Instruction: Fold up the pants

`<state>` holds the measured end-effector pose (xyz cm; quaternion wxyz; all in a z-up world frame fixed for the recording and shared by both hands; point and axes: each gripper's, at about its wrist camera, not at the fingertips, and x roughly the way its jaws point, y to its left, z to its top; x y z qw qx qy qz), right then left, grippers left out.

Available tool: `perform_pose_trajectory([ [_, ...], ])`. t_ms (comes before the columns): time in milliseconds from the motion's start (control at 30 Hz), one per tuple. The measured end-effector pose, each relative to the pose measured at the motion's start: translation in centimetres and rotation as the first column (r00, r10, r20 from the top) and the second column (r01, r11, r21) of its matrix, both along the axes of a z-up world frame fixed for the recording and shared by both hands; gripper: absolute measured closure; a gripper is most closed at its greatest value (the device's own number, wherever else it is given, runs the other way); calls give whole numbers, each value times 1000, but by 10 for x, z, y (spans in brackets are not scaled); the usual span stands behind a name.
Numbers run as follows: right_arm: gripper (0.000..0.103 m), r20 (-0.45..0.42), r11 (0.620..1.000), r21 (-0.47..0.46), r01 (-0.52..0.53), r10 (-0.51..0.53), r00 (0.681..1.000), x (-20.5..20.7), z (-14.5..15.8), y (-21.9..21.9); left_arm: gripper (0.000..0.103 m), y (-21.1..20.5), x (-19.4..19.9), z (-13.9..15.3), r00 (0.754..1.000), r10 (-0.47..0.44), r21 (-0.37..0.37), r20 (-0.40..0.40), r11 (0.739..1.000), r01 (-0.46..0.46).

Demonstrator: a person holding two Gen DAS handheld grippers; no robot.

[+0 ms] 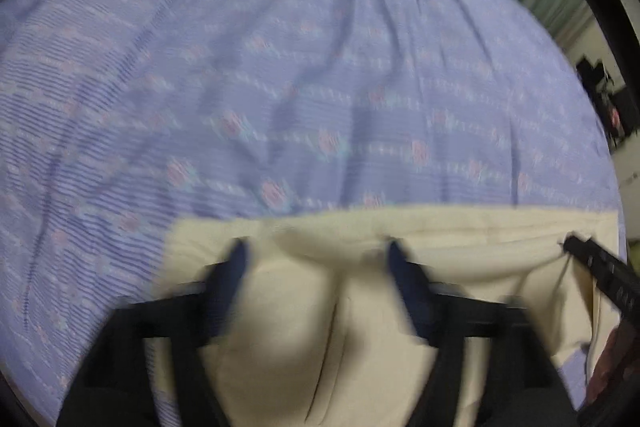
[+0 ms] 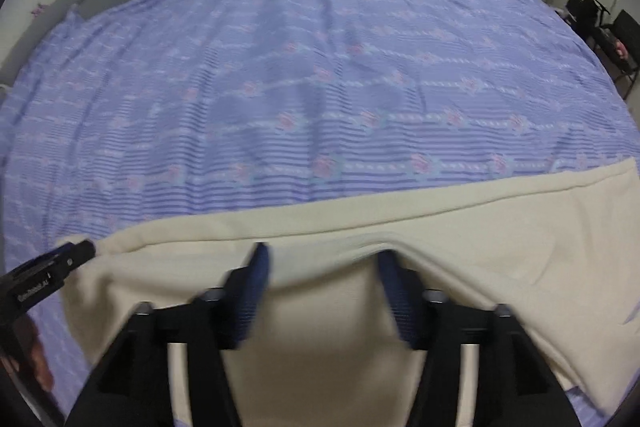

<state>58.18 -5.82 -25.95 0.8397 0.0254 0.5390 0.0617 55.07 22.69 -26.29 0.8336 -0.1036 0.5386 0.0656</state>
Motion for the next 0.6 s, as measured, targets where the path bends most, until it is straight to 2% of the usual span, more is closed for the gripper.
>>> perform_pose_trajectory([
  [133, 36, 91, 998, -27, -50, 52, 994, -23, 34, 18, 22, 2, -19, 32, 998, -13, 26, 64, 1000, 11],
  [267, 31, 170, 996, -21, -89, 91, 981, -66, 77, 27, 22, -19, -52, 67, 985, -135, 107, 108, 987, 124],
  [333, 30, 196, 995, -25, -100, 102, 975, -88, 95, 27, 22, -34, -74, 92, 966, -214, 162, 146, 968, 190],
  [400, 29, 218, 994, -33, -104, 108, 970, -117, 116, 23, 19, -48, -96, 116, 945, -270, 185, 185, 954, 236],
  [467, 26, 235, 995, -34, -89, 95, 967, -145, 137, 17, 13, -60, -118, 142, 923, -317, 181, 219, 943, 281],
  [600, 24, 255, 999, -31, -36, 43, 966, -196, 167, -5, 11, -85, -159, 179, 874, -401, 150, 275, 915, 373],
])
